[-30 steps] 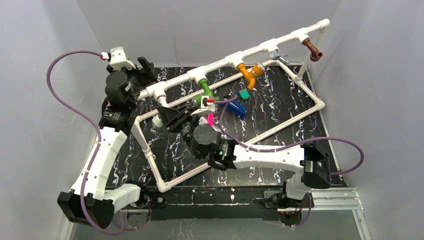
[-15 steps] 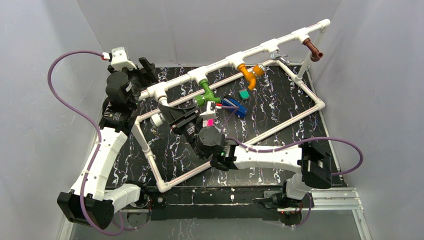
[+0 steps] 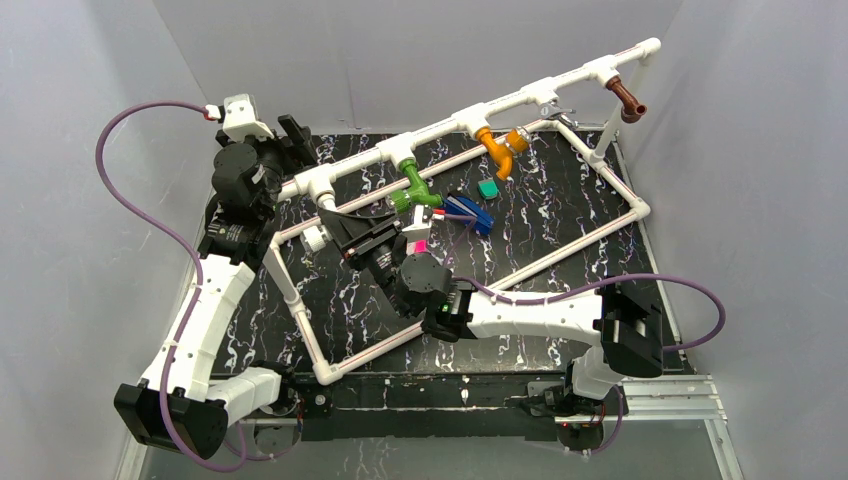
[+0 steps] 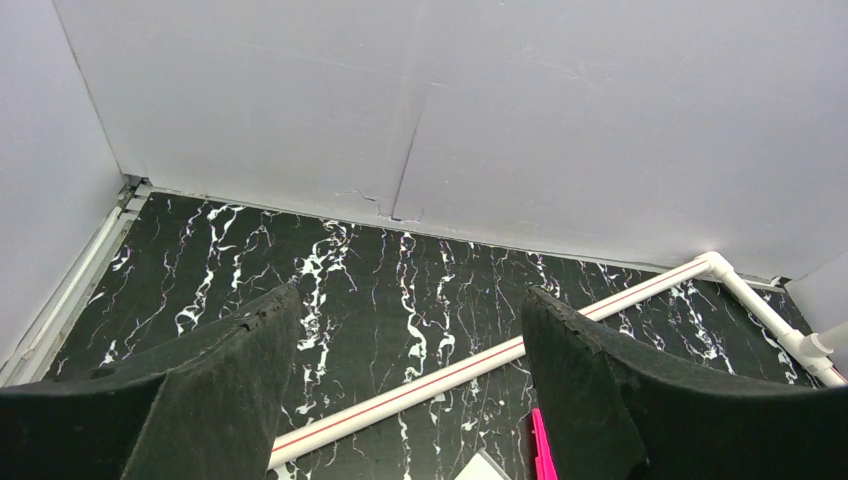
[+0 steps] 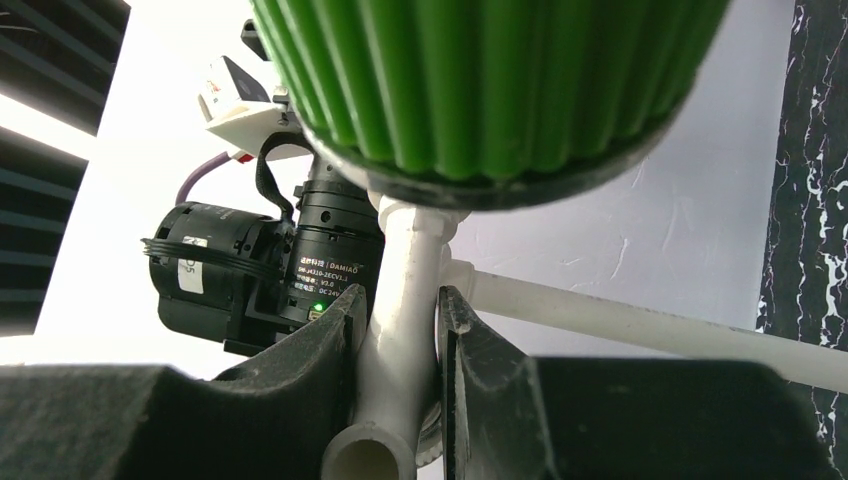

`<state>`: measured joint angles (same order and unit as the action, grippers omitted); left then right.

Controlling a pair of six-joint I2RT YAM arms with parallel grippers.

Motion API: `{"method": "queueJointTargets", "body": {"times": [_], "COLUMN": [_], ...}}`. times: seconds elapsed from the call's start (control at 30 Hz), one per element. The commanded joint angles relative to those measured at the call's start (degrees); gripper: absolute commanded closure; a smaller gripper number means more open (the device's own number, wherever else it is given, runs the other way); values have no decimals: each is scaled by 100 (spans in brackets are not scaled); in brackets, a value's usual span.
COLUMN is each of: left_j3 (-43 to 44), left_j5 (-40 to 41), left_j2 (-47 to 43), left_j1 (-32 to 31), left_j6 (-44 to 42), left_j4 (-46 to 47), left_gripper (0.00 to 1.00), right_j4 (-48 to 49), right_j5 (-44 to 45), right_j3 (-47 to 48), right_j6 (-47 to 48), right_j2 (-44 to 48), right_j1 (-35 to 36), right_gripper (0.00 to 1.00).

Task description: Install the water faucets

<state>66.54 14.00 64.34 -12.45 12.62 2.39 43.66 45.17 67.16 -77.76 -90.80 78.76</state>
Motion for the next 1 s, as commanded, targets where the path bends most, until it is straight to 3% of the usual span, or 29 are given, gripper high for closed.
{"method": "queueJointTargets", "body": {"times": [0.0,0.13,0.3,0.63,0.97], "left_j3": [-792,-792,-791,-788,-787], "left_j5": [44,50,50,63,67], "left_j2": [624,633,637,650,677], "left_j1": [164,164,166,163,159], "left_j6": [-14,-14,-14,-14,-12], "left_j4": [-1900,-1905,-1901,-1914,-1910], "left_gripper": [22,22,22,22,22], "right_j4": [506,493,494,4,-887], "right_j5": [31,-87,-242,-499,-807], "right_j3": [-97,-144,-168,-520,-834], "right_j6": [-626,-611,-544,-344,1100], "right_j2": [446,435,454,790,1602], "right_j1": [3,-27,-28,-27,-27], "right_gripper": [63,44,32,27,24]}}
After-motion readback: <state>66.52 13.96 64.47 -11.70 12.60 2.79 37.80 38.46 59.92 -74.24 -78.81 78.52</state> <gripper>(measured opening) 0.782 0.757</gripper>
